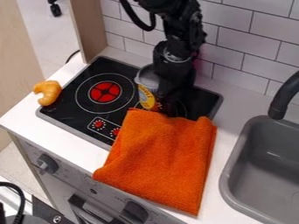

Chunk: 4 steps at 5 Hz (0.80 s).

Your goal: Push the can to the left burner

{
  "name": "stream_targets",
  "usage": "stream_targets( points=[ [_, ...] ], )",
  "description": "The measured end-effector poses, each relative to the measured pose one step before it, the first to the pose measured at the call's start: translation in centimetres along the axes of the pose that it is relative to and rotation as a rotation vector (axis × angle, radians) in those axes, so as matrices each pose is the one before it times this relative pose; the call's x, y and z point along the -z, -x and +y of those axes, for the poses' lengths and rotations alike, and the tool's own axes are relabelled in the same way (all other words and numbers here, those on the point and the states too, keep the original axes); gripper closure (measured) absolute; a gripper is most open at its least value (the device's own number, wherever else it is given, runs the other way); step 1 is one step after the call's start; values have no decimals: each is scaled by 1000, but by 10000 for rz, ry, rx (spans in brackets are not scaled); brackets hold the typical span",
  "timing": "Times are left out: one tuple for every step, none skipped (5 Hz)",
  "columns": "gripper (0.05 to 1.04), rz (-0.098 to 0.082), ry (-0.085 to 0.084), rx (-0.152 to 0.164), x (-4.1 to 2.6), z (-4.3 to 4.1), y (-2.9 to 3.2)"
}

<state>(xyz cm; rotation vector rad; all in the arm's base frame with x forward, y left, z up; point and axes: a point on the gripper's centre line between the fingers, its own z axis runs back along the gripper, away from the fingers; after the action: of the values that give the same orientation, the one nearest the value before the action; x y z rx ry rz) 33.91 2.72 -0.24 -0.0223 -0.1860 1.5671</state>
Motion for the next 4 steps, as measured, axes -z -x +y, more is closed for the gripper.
stream_targets(
  points=[
    [83,71,129,-175,-1021,280,-2389],
    [83,-59,-26,63,41,277,-1908],
    [83,102,124,-191,-159,-282,-1447],
    [83,70,-38,5,-80,662,-1597]
  ],
)
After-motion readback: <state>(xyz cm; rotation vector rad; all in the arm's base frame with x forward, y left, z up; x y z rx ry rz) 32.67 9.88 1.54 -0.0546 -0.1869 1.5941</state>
